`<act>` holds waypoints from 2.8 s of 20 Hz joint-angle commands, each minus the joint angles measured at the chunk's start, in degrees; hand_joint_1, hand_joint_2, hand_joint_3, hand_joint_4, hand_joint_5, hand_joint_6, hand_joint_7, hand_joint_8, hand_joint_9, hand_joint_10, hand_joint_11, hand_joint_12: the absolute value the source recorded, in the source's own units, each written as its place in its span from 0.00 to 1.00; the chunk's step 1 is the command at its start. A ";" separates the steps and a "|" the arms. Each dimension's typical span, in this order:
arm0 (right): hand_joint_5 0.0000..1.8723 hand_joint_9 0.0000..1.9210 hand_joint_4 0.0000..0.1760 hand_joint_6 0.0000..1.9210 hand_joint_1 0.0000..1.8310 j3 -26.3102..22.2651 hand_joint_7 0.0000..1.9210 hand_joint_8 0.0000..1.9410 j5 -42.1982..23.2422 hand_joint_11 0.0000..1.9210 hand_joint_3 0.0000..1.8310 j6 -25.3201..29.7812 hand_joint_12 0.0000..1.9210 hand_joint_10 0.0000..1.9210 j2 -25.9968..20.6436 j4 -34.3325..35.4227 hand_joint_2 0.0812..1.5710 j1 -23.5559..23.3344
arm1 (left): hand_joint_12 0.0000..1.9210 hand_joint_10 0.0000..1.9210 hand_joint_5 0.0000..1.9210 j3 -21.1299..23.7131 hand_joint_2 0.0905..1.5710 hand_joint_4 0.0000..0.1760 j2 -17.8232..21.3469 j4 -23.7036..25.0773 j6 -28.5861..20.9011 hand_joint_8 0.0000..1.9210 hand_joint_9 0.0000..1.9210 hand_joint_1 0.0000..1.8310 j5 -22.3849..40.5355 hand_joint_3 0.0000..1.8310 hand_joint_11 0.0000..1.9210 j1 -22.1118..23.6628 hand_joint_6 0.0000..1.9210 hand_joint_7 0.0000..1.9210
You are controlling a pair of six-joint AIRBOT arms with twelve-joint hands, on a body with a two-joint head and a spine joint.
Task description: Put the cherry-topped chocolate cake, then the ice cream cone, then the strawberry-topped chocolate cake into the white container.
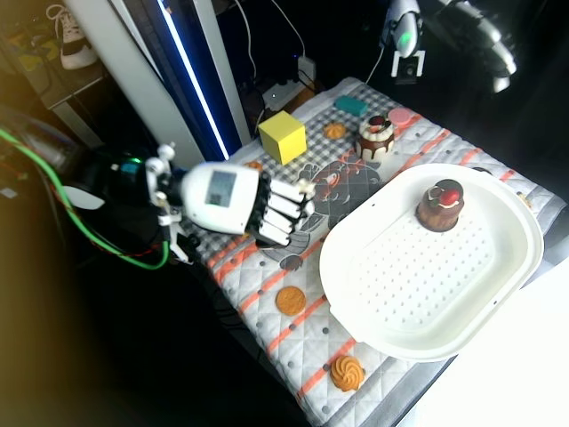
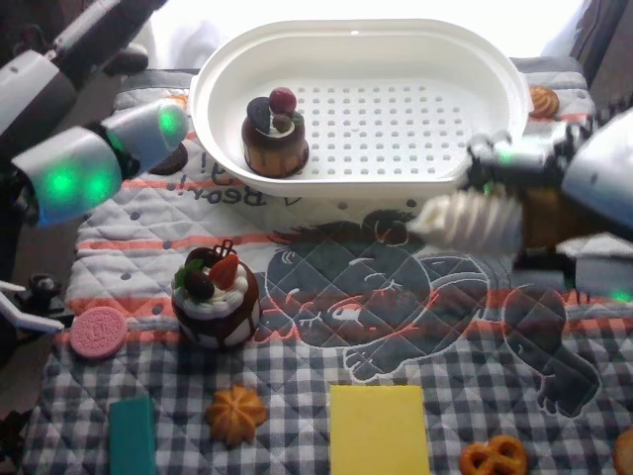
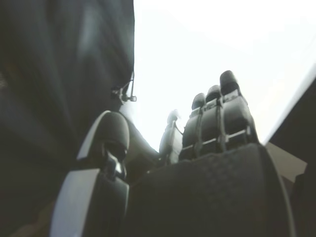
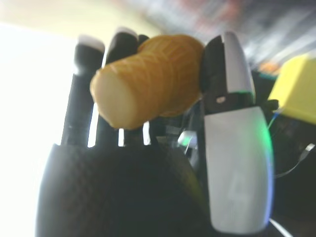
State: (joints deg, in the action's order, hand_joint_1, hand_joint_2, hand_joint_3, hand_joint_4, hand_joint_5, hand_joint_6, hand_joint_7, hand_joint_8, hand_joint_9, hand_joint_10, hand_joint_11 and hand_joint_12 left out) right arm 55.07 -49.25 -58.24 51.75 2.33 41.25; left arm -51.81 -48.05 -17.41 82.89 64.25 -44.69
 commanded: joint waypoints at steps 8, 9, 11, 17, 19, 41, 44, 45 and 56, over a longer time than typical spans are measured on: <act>0.35 0.45 0.00 0.69 0.64 10.22 0.41 0.78 7.46 0.42 0.00 -8.90 0.90 0.74 6.74 3.76 0.80 -16.87 | 0.40 0.01 0.04 2.55 0.89 0.45 1.42 -0.18 -0.23 0.00 0.05 0.32 11.54 0.00 0.00 -5.06 0.00 0.01; 0.36 0.45 0.00 0.68 0.64 13.03 0.41 0.79 10.71 0.41 0.00 -9.24 0.91 0.75 9.08 4.74 0.80 -18.80 | 0.40 0.01 0.04 2.62 0.89 0.45 1.38 -0.18 -0.23 0.00 0.05 0.32 11.73 0.00 0.00 -5.30 0.00 0.01; 0.35 0.36 0.00 0.67 0.64 17.68 0.37 0.86 14.75 0.36 0.00 -9.30 0.99 0.86 12.98 6.66 0.81 -20.24 | 0.35 0.01 0.03 2.50 0.88 0.43 1.09 -0.18 -0.23 0.00 0.05 0.28 11.59 0.00 0.00 -5.32 0.00 0.00; 0.12 0.22 0.00 0.28 0.62 28.04 0.21 0.32 21.07 0.09 0.00 -9.31 0.88 0.50 20.93 13.21 0.80 -21.12 | 0.45 0.01 0.05 1.71 0.90 0.11 -0.04 0.19 -0.23 0.00 0.07 0.32 10.68 0.00 0.00 -4.72 0.00 0.02; 0.01 0.02 0.29 0.03 0.51 28.08 0.06 0.07 21.22 0.00 0.00 -9.31 0.72 0.34 20.94 13.33 0.80 -21.10 | 0.41 0.01 0.04 1.53 0.89 0.06 -0.35 0.42 -0.23 0.00 0.07 0.29 10.50 0.00 0.00 -4.49 0.00 0.03; 0.00 0.02 0.27 0.00 0.36 -8.03 0.00 0.00 -16.93 0.00 0.00 -6.46 0.40 0.02 -7.25 2.38 0.71 4.29 | 0.16 0.00 0.06 6.00 0.76 0.31 5.54 2.51 -0.22 0.00 0.04 0.36 7.61 0.00 0.00 -10.05 0.00 0.07; 0.00 0.00 0.21 0.00 0.42 -10.42 0.00 0.00 -21.68 0.00 0.00 -6.23 0.04 0.00 -10.09 2.88 0.72 9.37 | 0.01 0.00 0.01 6.00 0.72 0.41 6.11 5.42 -0.21 0.00 0.00 0.31 1.78 0.00 0.00 -9.22 0.00 0.01; 0.00 0.00 0.14 0.00 0.43 -10.90 0.00 0.00 -22.70 0.00 0.00 -5.97 0.02 0.00 -10.67 3.24 0.73 10.54 | 0.01 0.00 0.00 5.79 0.71 0.43 5.99 6.14 -0.21 0.00 0.00 0.31 0.00 0.00 0.02 -8.75 0.00 0.00; 0.00 0.00 0.00 0.00 0.39 -12.17 0.00 0.00 -26.93 0.00 0.00 -5.26 0.30 0.01 -11.69 5.91 0.75 15.19 | 0.36 0.06 0.00 0.21 0.63 0.83 -0.48 11.40 -0.21 0.00 0.03 0.46 -20.51 0.01 0.01 -1.72 0.00 0.00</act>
State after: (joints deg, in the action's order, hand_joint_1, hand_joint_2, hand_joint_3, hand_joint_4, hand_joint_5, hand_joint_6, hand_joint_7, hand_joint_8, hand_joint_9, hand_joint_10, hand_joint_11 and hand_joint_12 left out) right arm 42.98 -68.64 -63.66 40.34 8.27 56.69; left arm -51.81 -48.93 -6.00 82.87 37.95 -46.94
